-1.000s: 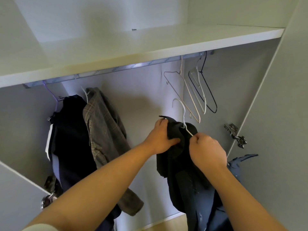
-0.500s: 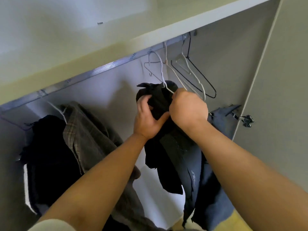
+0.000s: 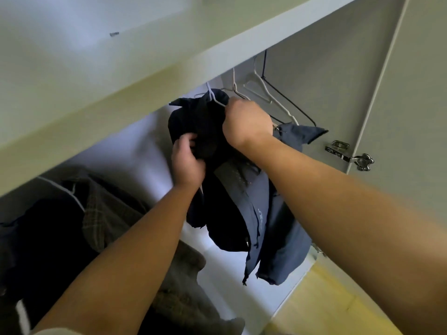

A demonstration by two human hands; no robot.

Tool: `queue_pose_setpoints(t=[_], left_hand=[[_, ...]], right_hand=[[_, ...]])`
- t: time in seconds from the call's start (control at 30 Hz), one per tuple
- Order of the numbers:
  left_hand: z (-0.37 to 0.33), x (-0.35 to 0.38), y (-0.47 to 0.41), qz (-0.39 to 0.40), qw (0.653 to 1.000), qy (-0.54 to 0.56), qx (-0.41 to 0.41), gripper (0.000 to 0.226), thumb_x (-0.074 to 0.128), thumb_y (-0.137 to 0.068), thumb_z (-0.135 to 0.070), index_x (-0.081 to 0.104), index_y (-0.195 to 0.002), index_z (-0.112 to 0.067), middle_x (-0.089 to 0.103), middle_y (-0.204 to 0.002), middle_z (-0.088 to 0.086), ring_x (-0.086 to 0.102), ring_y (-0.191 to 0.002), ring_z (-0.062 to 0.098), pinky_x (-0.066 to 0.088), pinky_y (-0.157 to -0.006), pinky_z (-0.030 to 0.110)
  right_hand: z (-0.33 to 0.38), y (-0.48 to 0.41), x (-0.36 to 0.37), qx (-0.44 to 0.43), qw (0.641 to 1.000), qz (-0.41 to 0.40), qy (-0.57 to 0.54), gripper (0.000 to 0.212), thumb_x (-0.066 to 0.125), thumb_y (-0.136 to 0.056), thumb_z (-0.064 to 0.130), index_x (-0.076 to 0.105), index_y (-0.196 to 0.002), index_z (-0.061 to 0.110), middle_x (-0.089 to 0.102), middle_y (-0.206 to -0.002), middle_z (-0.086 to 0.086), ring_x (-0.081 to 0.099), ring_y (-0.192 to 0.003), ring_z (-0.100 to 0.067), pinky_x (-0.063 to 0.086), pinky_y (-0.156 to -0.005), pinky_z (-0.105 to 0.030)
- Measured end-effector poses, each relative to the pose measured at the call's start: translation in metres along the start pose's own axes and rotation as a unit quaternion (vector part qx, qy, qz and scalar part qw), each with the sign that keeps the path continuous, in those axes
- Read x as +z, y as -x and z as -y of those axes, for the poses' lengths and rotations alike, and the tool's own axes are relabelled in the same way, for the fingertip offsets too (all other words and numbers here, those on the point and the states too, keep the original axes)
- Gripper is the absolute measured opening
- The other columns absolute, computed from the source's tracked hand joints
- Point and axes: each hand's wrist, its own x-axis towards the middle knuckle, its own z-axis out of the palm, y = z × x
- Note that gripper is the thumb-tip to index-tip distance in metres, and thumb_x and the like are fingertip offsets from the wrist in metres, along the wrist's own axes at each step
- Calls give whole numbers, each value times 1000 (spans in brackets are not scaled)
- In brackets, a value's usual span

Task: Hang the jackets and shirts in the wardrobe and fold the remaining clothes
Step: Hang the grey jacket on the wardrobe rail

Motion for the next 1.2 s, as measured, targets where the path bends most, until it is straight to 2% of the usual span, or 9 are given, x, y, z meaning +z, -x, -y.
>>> queue_pose_setpoints(t=[0.13, 0.2, 0.27, 0.47, 0.57, 0.7, 0.9, 1.07, 1.2], left_hand=[[4, -6, 1, 5, 1000, 28, -13, 39, 71, -85, -4, 63, -122, -12, 70, -103, 3, 66, -95, 21, 54, -85, 27], [8, -7, 4, 10, 999, 35, -20, 37, 75, -86, -12, 62, -120, -17, 66, -93, -11, 63, -84, 8, 43, -74, 3], [12, -5, 7, 30, 998, 33, -55, 38, 77, -86, -13, 61, -120, -19, 59, -88, -23, 58, -77, -4, 38, -68, -4], [28, -6, 17, 38, 984, 66, -159, 18, 70, -95, -26, 71, -110, -16, 68, -94, -5, 66, -97, 20, 53, -84, 31], [38, -9, 20, 39, 987, 40, -153, 21, 65, -97, -40, 65, -87, -22, 64, -78, -10, 62, -80, 15, 46, -70, 26], [49, -1, 31, 82, 981, 12, -176, 31, 65, -96, -41, 64, -79, -16, 68, -75, 0, 63, -76, 18, 48, -71, 33], [53, 31, 47, 150, 960, 45, -230, 12, 74, -92, -27, 67, -92, -17, 75, -87, 5, 70, -91, 25, 55, -89, 38], [41, 55, 58, 269, 923, 61, -270, 14, 80, -86, -13, 70, -96, -11, 73, -90, 11, 66, -80, 21, 52, -80, 30], [16, 70, 74, 356, 891, 180, -217, 15, 82, -83, -6, 74, -91, -15, 77, -89, -8, 72, -76, 0, 51, -70, 11]], right_hand=[[1, -14, 10, 1, 1000, 26, 9, 28, 44, -90, 4, 56, -115, 7, 59, -101, -12, 50, -86, -32, 38, -64, -38], [-1, -18, 17, 5, 999, 45, 19, 27, 45, -91, 4, 57, -115, 8, 54, -93, -10, 47, -82, -31, 39, -65, -38], [-5, -16, 27, -1, 997, 70, 31, 26, 45, -91, 4, 56, -113, 10, 51, -90, -8, 48, -80, -32, 40, -65, -39], [-22, -12, 47, -58, 995, 73, 32, 24, 44, -101, 21, 54, -121, 11, 49, -99, -11, 52, -102, -37, 39, -73, -39], [-38, 6, 51, -113, 991, -54, 46, 35, 49, -100, 37, 59, -125, 14, 54, -116, -14, 48, -109, -37, 37, -87, -42], [-73, 55, 61, -157, 965, -211, -19, 19, 59, -94, 26, 62, -108, 13, 55, -106, -10, 50, -94, -34, 36, -79, -41], [-117, 127, 107, 13, 989, -64, -132, 15, 63, -92, 17, 55, -100, 9, 53, -100, -11, 50, -93, -35, 45, -81, -47], [-131, 152, 127, 186, 961, 129, -158, 29, 62, -85, 19, 39, -103, 24, 45, -110, -4, 51, -103, -35, 46, -84, -40], [-134, 159, 129, 236, 938, 184, -175, 47, 50, -74, 42, 44, -114, 18, 47, -115, -7, 54, -104, -37, 47, -86, -42]])
